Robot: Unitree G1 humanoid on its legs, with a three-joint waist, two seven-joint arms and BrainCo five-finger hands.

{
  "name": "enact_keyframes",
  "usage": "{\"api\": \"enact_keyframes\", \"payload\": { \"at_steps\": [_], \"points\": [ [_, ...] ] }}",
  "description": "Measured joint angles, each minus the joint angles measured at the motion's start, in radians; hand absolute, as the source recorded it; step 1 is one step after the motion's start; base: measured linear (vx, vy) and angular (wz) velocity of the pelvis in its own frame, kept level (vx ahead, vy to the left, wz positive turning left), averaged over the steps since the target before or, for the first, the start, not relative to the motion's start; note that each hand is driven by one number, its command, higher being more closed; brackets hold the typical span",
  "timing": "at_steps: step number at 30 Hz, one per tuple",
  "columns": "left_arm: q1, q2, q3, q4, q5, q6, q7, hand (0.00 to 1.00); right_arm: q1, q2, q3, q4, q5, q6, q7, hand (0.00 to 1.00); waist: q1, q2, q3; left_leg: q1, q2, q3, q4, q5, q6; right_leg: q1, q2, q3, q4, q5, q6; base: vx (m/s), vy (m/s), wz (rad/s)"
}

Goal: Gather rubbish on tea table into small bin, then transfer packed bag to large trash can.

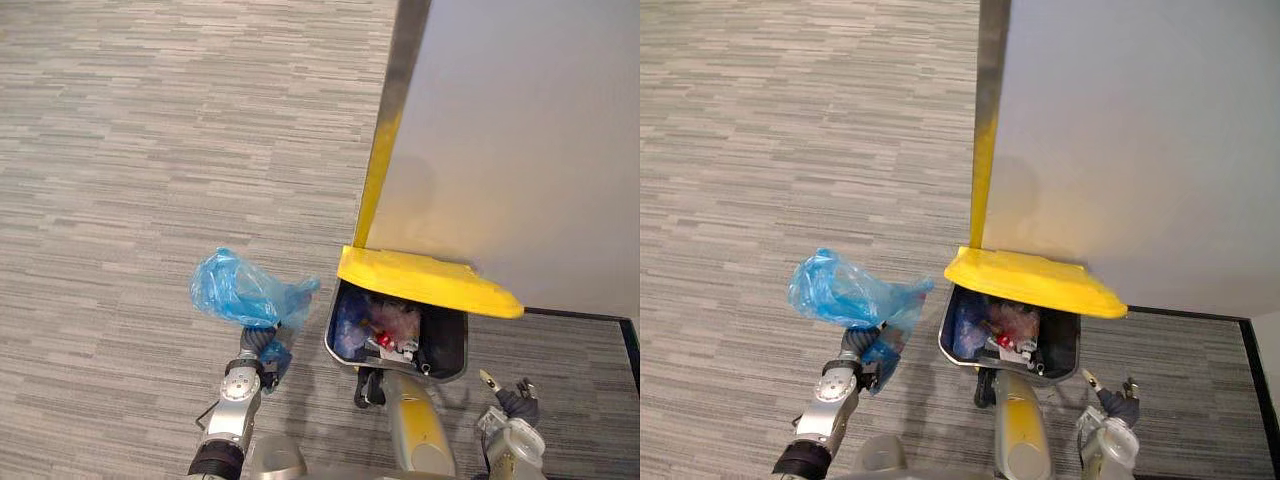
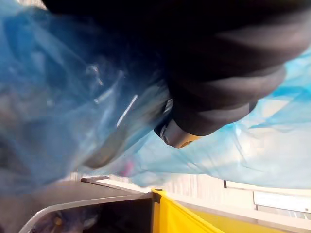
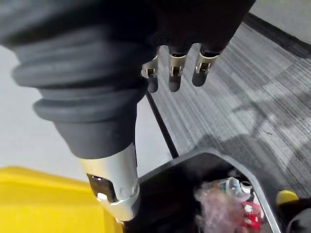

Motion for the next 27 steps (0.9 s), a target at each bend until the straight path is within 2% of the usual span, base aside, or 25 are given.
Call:
{"api": "enact_keyframes", "payload": {
  "at_steps": [2, 3, 4, 6, 11, 12, 15, 18, 20, 22, 23, 24, 25, 26, 27],
  "points": [
    [0.019, 0.013, 0.0, -0.016, 0.0, 0.0, -0.001, 1.0, -0.013, 0.013, 0.076, 0.008, -0.01, 0.002, 0.016, 0.0, 0.008, -0.003, -0.016, -0.025, -0.001, 0.01, -0.061, -0.036, 0.009, -0.03, 0.004, -0.007, -0.04, 0.031, 0.044, -0.15, 0.005, 0.14],
    [0.021, 0.018, 0.0, -0.019, 0.0, 0.0, -0.001, 1.0, -0.021, 0.016, 0.095, 0.013, -0.01, 0.003, 0.017, 0.0, 0.011, -0.005, -0.016, -0.029, 0.003, 0.007, -0.071, -0.05, -0.01, -0.037, 0.009, -0.004, -0.043, 0.036, 0.05, -0.17, -0.008, 0.12],
    [0.033, 0.026, -0.001, -0.017, 0.0, 0.0, -0.001, 1.0, -0.035, 0.028, 0.129, 0.019, -0.011, 0.006, 0.018, 0.0, 0.023, -0.019, -0.022, -0.045, 0.008, 0.005, -0.063, -0.047, -0.018, -0.047, 0.012, 0.003, -0.05, 0.05, 0.039, -0.18, -0.047, 0.04],
    [0.039, 0.026, -0.01, -0.017, 0.001, 0.001, -0.001, 1.0, -0.044, 0.031, 0.17, 0.018, -0.015, 0.005, 0.026, 0.0, 0.04, -0.026, -0.03, -0.061, 0.01, -0.009, -0.059, -0.047, -0.018, -0.056, 0.014, 0.002, -0.052, 0.052, 0.041, -0.12, -0.058, 0.1],
    [0.035, 0.035, -0.021, -0.017, 0.003, 0.001, 0.003, 1.0, -0.151, 0.009, 0.295, -0.03, -0.04, 0.005, 0.034, 0.0, 0.043, -0.027, -0.032, -0.129, 0.016, -0.058, -0.085, -0.018, -0.016, -0.111, 0.03, -0.022, -0.056, 0.049, 0.045, -0.04, -0.086, 0.13],
    [0.028, 0.038, -0.023, -0.017, 0.003, -0.001, 0.004, 1.0, -0.189, -0.008, 0.325, -0.034, -0.046, 0.003, 0.034, 0.0, 0.044, -0.028, -0.032, -0.131, 0.017, -0.065, -0.107, 0.008, -0.003, -0.111, 0.032, -0.03, -0.069, 0.048, 0.044, 0.0, -0.124, 0.19],
    [0.011, 0.038, -0.027, -0.017, 0.002, -0.01, 0.006, 1.0, -0.278, -0.046, 0.364, -0.034, -0.051, -0.002, 0.033, 0.0, 0.057, -0.028, -0.032, -0.145, 0.021, -0.069, -0.121, 0.048, -0.008, -0.111, 0.037, -0.039, -0.088, 0.048, 0.045, -0.03, -0.094, 0.14],
    [-0.01, 0.056, -0.026, -0.012, -0.001, -0.029, 0.01, 1.0, -0.396, -0.108, 0.389, 0.006, -0.06, -0.004, 0.031, 0.0, 0.066, -0.034, -0.022, -0.16, 0.034, -0.089, -0.152, 0.046, -0.001, -0.111, 0.066, -0.029, -0.132, 0.065, 0.062, -0.1, -0.08, 0.17],
    [-0.015, 0.081, -0.023, -0.003, -0.005, -0.035, 0.023, 1.0, -0.483, -0.169, 0.403, 0.061, -0.07, -0.003, 0.031, 0.0, 0.065, -0.049, -0.009, -0.167, 0.027, -0.118, -0.199, 0.043, -0.008, -0.107, 0.084, -0.019, -0.193, 0.083, 0.084, -0.13, -0.075, 0.16],
    [-0.023, 0.091, -0.02, 0.005, -0.013, -0.04, 0.026, 1.0, -0.538, -0.22, 0.412, 0.075, -0.071, -0.002, 0.032, 0.0, 0.064, -0.062, 0.002, -0.211, 0.009, -0.138, -0.131, 0.039, -0.008, -0.107, 0.084, -0.026, -0.235, 0.097, 0.092, -0.13, -0.046, -0.02],
    [-0.04, 0.09, -0.023, 0.009, -0.018, -0.041, 0.027, 1.0, -0.592, -0.279, 0.427, 0.088, -0.07, -0.002, 0.033, 0.0, 0.063, -0.062, 0.012, -0.305, -0.032, -0.134, 0.023, 0.024, 0.017, -0.107, 0.087, -0.031, -0.276, 0.108, 0.153, -0.17, -0.037, -0.16],
    [-0.049, 0.079, -0.023, 0.009, -0.019, -0.044, 0.027, 1.0, -0.618, -0.315, 0.434, 0.087, -0.07, -0.002, 0.033, 0.0, 0.071, -0.03, 0.027, -0.313, -0.027, -0.128, 0.0, 0.009, 0.05, -0.117, 0.097, -0.031, -0.231, 0.099, 0.146, -0.16, 0.022, -0.03],
    [-0.074, 0.09, -0.019, 0.017, -0.026, -0.058, 0.027, 1.0, -0.647, -0.35, 0.43, 0.089, -0.07, -0.002, 0.03, 0.0, 0.056, -0.055, 0.073, -0.29, -0.037, -0.132, 0.006, 0.011, 0.007, -0.136, 0.096, 0.15, -0.013, 0.156, -0.01, -0.09, -0.038, 0.44],
    [-0.088, 0.099, -0.02, 0.027, -0.038, -0.062, 0.029, 1.0, -0.668, -0.381, 0.438, 0.094, -0.069, -0.002, 0.033, 0.0, 0.04, -0.064, 0.084, -0.287, -0.046, -0.152, -0.01, 0.033, -0.034, -0.092, 0.1, 0.178, -0.097, 0.121, -0.002, -0.05, -0.03, 0.47],
    [-0.087, 0.103, -0.021, 0.025, -0.038, -0.066, 0.028, 1.0, -0.686, -0.39, 0.438, 0.094, -0.069, -0.002, 0.033, 0.0, 0.04, -0.065, 0.085, -0.3, -0.051, -0.164, -0.015, 0.036, -0.031, -0.085, 0.099, 0.164, -0.14, 0.146, 0.015, -0.01, -0.052, 0.09]
  ]
}}
